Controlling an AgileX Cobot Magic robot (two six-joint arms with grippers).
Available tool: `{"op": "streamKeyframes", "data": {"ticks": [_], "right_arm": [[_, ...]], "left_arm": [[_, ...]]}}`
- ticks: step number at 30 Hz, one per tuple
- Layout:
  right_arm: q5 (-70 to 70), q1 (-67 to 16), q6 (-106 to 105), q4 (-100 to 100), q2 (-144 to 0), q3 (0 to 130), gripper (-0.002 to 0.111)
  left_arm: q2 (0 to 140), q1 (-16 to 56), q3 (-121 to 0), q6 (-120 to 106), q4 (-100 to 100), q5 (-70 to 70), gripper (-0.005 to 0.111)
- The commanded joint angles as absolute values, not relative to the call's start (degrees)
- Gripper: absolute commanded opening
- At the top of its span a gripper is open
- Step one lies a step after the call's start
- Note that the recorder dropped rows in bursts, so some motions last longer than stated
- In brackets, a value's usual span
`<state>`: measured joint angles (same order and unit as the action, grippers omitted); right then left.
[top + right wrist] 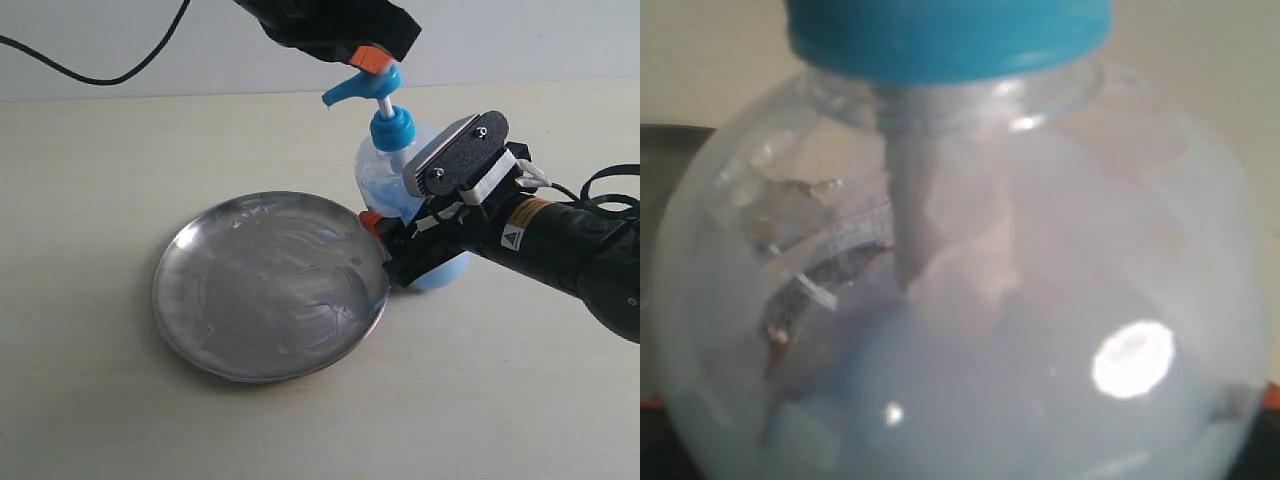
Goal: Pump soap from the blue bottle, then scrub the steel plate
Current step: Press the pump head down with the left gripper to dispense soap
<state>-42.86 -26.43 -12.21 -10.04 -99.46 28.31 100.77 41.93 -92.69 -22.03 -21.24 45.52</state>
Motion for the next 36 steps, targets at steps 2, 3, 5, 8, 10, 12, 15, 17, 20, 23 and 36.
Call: {"op": "streamKeyframes", "data": {"ticks": [2,3,5,8,10,12,15,17,20,23,36], "right_arm": [[-45.1,-26.3,-12.5,-10.7,-99.3,29.1,0.0],[-45.1,-26.3,-12.5,-10.7,-99.3,29.1,0.0],[-45.1,-26.3,-12.5,-10.7,-99.3,29.1,0.0],[-45.1,-26.3,-12.5,-10.7,-99.3,29.1,0.0],[-45.1,-26.3,-12.5,-10.7,-99.3,29.1,0.0],[-45.0,-26.3,-12.5,-10.9,-99.3,29.1,0.0],[-45.0,-26.3,-12.4,-10.9,-99.3,29.1,0.0],[-45.0,-26.3,-12.2,-11.1,-99.3,29.1,0.0],[-45.0,-26.3,-12.2,-11.1,-99.3,29.1,0.0],[-45.0,-26.3,-12.0,-11.1,-99.3,29.1,0.0],[-45.0,-26.3,-12.0,-11.6,-99.3,29.1,0.0]], "left_arm": [[101.0,42.2,-92.8,-21.8,-21.7,47.1,0.0],[101.1,42.2,-92.8,-21.8,-21.7,47.3,0.0],[101.2,42.2,-92.8,-21.8,-21.7,47.7,0.0],[101.6,42.2,-92.8,-21.8,-21.8,48.2,0.0],[101.6,42.2,-92.8,-21.8,-21.8,48.2,0.0],[101.6,42.2,-92.8,-21.8,-21.8,48.2,0.0],[101.6,42.2,-92.8,-21.8,-21.6,48.6,0.0],[101.7,42.2,-92.8,-21.8,-21.6,49.0,0.0],[102.0,42.2,-92.8,-21.8,-21.6,49.6,0.0],[102.8,42.2,-92.8,-21.8,-21.6,50.0,0.0],[104.6,42.2,-92.8,-21.8,-21.6,51.2,0.0]]}}
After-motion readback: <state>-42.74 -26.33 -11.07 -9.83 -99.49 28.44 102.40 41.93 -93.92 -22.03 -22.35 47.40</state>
